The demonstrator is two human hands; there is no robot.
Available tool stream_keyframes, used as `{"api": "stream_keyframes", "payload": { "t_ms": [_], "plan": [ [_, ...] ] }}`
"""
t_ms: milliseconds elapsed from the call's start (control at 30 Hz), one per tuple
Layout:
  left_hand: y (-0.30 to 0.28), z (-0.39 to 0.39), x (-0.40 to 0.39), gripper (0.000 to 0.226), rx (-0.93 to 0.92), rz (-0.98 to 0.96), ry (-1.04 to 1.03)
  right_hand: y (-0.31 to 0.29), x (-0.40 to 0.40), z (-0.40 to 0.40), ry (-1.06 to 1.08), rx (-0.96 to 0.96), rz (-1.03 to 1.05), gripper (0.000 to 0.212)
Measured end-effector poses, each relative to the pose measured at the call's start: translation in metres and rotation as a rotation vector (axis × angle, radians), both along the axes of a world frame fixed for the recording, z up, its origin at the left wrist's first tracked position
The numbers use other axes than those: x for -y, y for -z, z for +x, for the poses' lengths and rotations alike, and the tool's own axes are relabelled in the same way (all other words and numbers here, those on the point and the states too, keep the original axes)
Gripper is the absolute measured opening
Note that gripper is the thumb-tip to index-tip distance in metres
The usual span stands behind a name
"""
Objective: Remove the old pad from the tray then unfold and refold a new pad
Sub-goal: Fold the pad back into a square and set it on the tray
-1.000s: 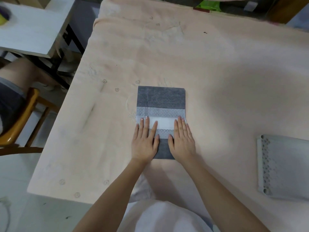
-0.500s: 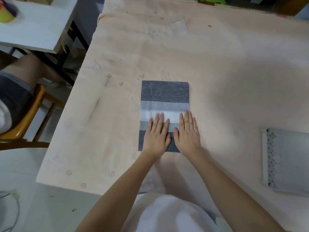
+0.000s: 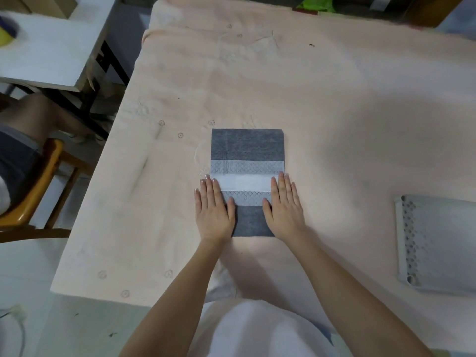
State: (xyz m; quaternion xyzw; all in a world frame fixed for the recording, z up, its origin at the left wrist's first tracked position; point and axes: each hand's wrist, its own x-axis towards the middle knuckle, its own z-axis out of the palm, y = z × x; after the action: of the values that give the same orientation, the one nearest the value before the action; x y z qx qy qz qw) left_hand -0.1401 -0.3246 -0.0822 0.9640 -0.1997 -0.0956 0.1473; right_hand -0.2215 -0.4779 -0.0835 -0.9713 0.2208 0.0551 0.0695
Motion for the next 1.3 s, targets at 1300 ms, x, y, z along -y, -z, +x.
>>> {"api": "stream_keyframes", "payload": {
  "t_ms": [1300],
  "plan": [
    [-0.108,0.015,0.027,0.025,-0.855,-0.352,0.321,-0.053,0.066,-0.04,0.987,0.715,1.492,0.036]
  ]
}}
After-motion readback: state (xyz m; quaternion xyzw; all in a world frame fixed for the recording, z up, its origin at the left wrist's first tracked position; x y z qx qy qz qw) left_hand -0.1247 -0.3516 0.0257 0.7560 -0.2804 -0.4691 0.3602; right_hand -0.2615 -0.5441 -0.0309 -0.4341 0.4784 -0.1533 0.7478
